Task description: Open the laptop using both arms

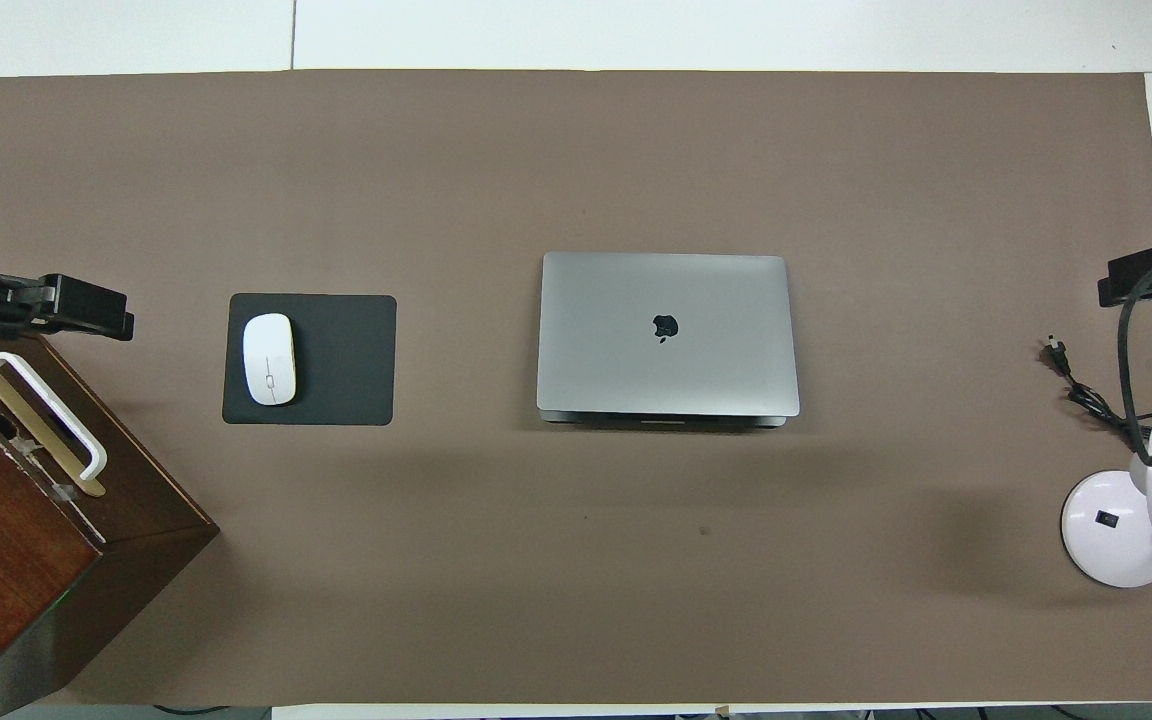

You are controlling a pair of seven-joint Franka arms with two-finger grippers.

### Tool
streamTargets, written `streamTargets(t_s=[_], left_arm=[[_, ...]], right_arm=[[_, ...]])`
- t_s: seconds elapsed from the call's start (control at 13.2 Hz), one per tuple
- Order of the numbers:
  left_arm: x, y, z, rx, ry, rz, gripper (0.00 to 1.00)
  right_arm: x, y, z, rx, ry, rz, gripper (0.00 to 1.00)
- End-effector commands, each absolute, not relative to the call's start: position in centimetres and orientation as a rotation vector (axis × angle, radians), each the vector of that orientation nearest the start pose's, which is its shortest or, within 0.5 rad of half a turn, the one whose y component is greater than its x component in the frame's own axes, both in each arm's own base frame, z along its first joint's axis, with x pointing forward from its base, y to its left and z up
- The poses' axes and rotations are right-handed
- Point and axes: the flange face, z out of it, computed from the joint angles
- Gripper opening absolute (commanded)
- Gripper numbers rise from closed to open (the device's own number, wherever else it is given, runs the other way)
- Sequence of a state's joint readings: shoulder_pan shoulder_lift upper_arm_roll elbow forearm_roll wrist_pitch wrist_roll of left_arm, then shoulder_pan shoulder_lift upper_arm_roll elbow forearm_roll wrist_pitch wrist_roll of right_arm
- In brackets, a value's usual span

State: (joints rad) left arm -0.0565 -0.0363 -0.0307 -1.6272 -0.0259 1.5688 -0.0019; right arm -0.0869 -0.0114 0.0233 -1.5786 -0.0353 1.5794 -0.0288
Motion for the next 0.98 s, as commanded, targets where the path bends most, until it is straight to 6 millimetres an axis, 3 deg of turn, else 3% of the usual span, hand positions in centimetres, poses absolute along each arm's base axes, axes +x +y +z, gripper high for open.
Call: streamTargets(t_s=[0.0, 0.91], left_arm=[[53.4, -4.9, 61.7, -3.147, 0.123, 0.052, 1.00], [53.8, -4.8, 61.9, -3.151, 0.106, -0.021, 1.00]], right_arm=[[54.7, -4.3, 62.9, -3.159, 0.019, -0.022, 1.00], [54.4, -3.2, 62.5, -3.131, 0.048, -0.020, 0.99]])
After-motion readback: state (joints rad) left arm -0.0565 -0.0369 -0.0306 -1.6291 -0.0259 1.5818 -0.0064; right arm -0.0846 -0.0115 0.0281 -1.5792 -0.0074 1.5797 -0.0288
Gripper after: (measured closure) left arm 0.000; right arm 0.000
